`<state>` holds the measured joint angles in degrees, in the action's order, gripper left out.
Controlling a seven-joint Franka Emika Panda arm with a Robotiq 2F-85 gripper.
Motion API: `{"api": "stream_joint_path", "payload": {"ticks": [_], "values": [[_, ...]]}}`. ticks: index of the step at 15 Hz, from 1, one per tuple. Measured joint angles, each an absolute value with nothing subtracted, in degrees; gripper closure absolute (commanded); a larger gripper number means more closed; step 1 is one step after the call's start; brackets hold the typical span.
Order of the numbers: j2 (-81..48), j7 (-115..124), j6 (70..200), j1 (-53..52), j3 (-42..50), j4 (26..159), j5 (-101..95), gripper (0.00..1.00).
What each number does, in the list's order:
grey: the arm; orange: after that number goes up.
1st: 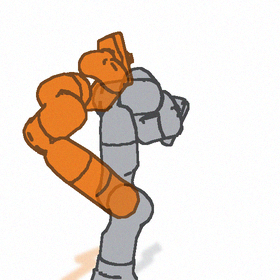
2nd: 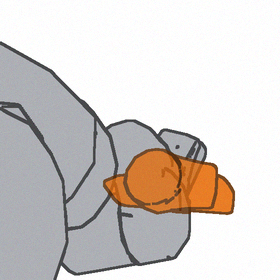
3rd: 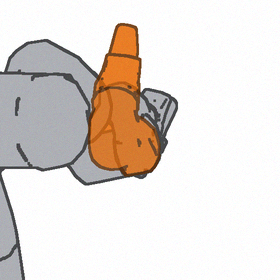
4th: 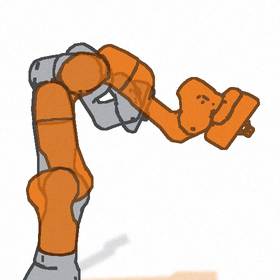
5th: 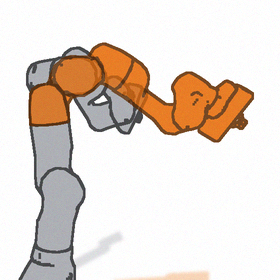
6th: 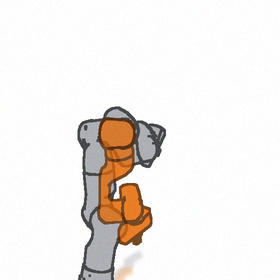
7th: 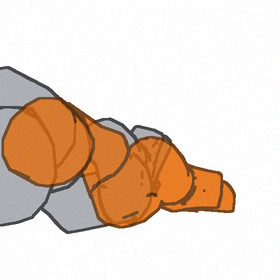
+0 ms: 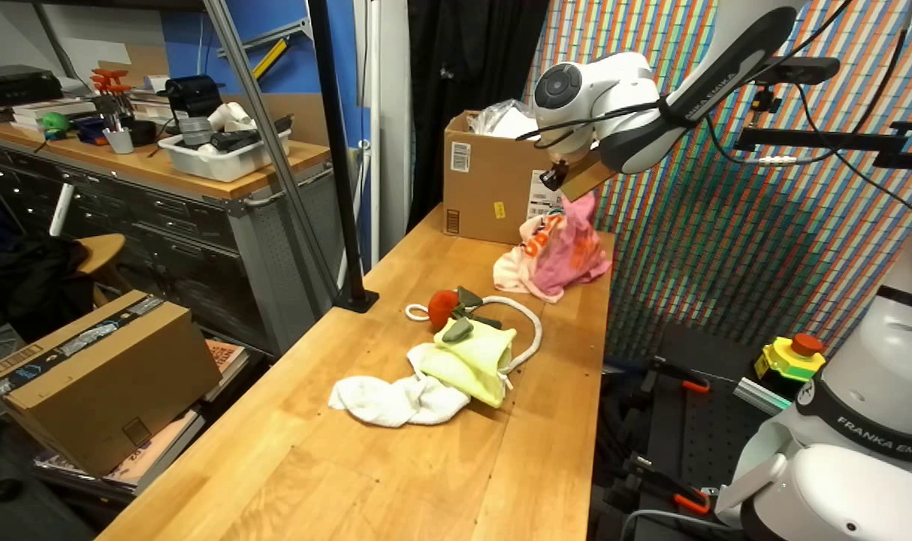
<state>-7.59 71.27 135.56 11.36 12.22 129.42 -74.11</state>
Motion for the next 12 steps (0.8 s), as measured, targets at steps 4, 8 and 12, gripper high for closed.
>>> {"api": "stream_joint_path", "payload": {"ticks": [4, 8, 12], "values": [[-7.7, 71.1, 136.4, 11.1, 11.6, 129.4, -73.4, 0.0], [-7.7, 70.5, 139.7, 10.2, 9.4, 130.3, -72.0, 0.0], [-8.3, 69.9, 146.1, 9.2, 7.7, 132.5, -69.1, 0.0]]}}
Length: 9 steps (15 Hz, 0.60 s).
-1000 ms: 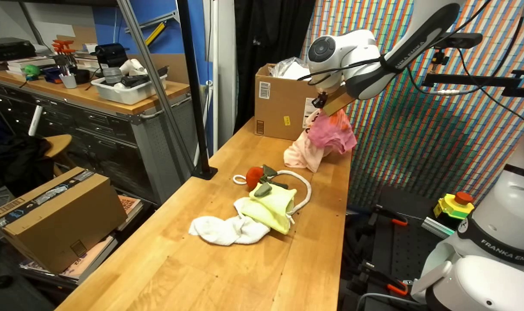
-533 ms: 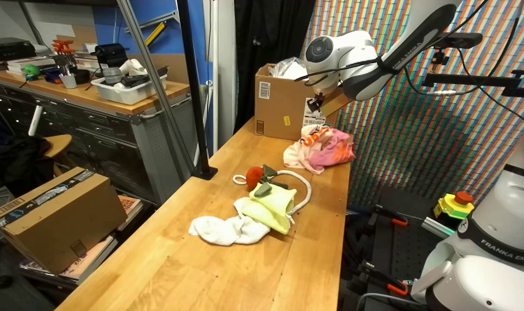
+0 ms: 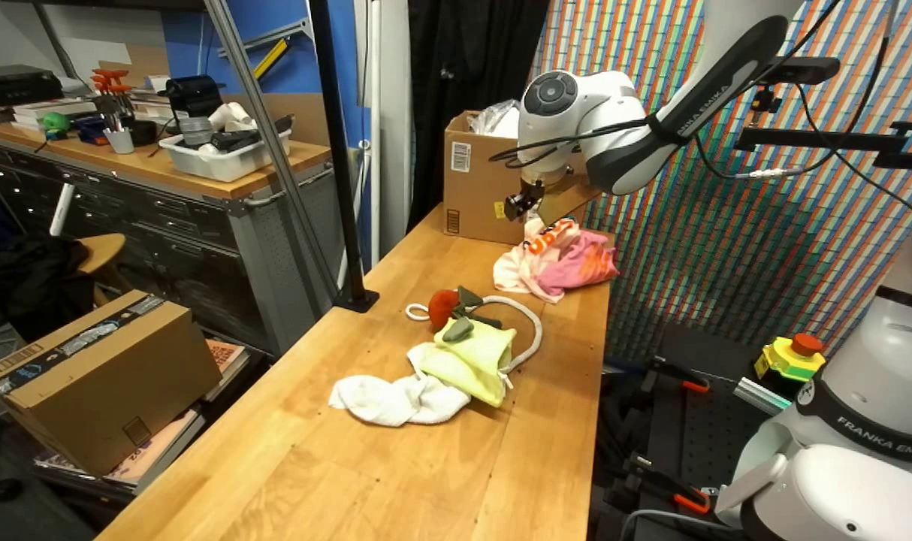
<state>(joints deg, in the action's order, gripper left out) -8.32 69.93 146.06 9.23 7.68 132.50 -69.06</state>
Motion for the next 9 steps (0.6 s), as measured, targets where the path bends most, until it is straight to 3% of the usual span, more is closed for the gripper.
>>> {"api": "stream_joint_path", "payload": {"ticks": [9], "values": [[-18.0, 56.7, 162.0, 14.1, 7.2, 132.6, -48.0, 0.0]]}}
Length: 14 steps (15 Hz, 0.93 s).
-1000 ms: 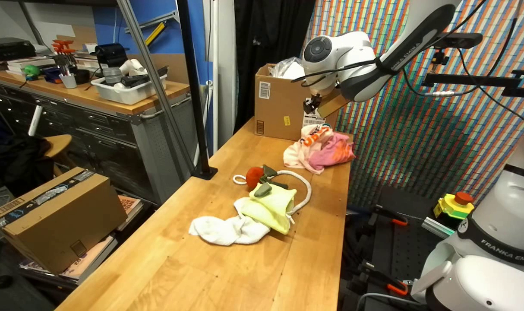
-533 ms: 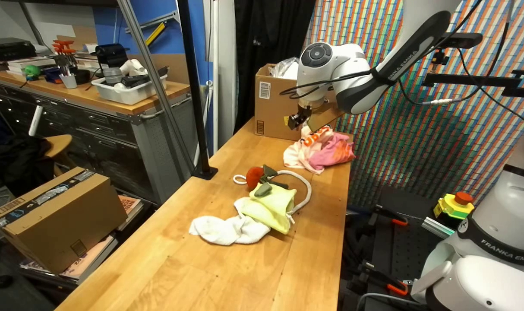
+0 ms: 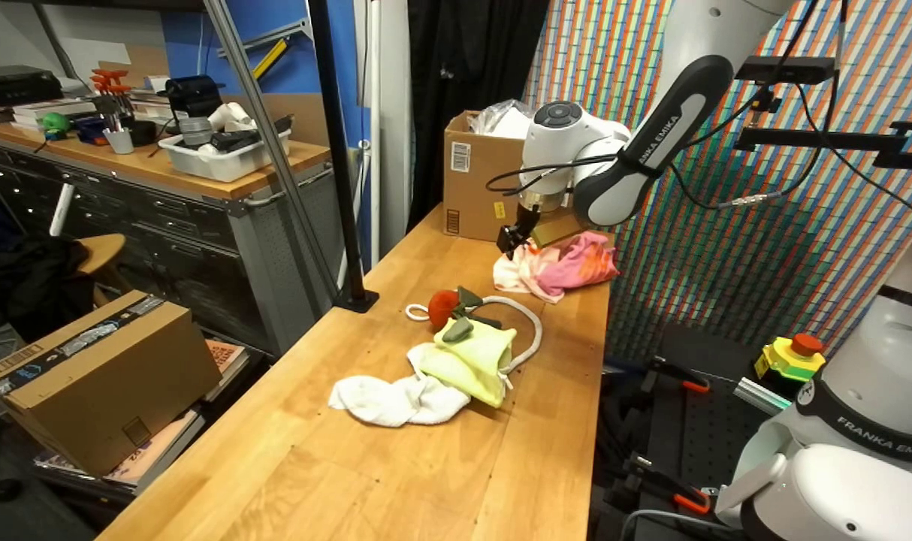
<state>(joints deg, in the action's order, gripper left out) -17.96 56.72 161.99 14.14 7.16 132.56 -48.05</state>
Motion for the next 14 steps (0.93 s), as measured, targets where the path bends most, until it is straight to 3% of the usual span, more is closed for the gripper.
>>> {"api": "stream_joint_path", "payload": {"ticks": [3, 14], "values": [[-20.2, 53.9, 162.1, 15.5, 7.7, 131.0, -43.8, 0.0], [-26.6, 52.0, 162.9, 5.6, 22.0, 124.5, -37.8, 0.0]]}}
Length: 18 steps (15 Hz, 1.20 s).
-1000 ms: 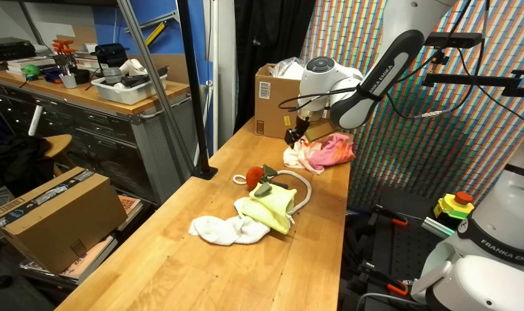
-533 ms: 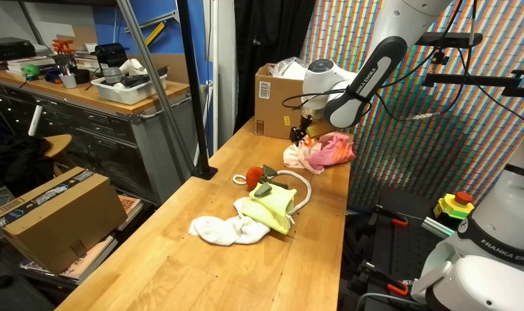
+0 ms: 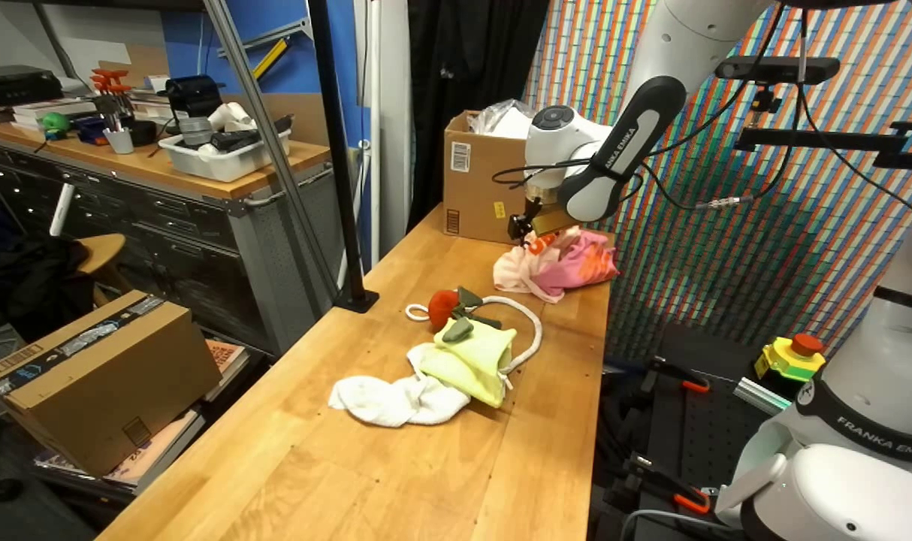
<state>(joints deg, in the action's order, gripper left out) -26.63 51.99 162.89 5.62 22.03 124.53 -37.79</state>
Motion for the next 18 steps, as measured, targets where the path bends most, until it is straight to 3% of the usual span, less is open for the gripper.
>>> {"api": "stream_joint_path", "payload": {"ticks": [12, 13, 14, 16, 18], "values": [[-35.5, 51.3, 165.9, 1.0, 29.1, 121.1, -27.7, 0.0], [-36.1, 51.0, 165.9, 0.7, 29.4, 120.9, -26.7, 0.04], [-36.6, 50.6, 166.0, 0.4, 29.5, 120.8, -25.6, 0.26], [-37.6, 49.7, 166.0, -0.1, 29.6, 120.5, -23.8, 0.29], [-38.3, 48.7, 166.0, -0.6, 29.7, 120.4, -22.2, 0.46]]}}
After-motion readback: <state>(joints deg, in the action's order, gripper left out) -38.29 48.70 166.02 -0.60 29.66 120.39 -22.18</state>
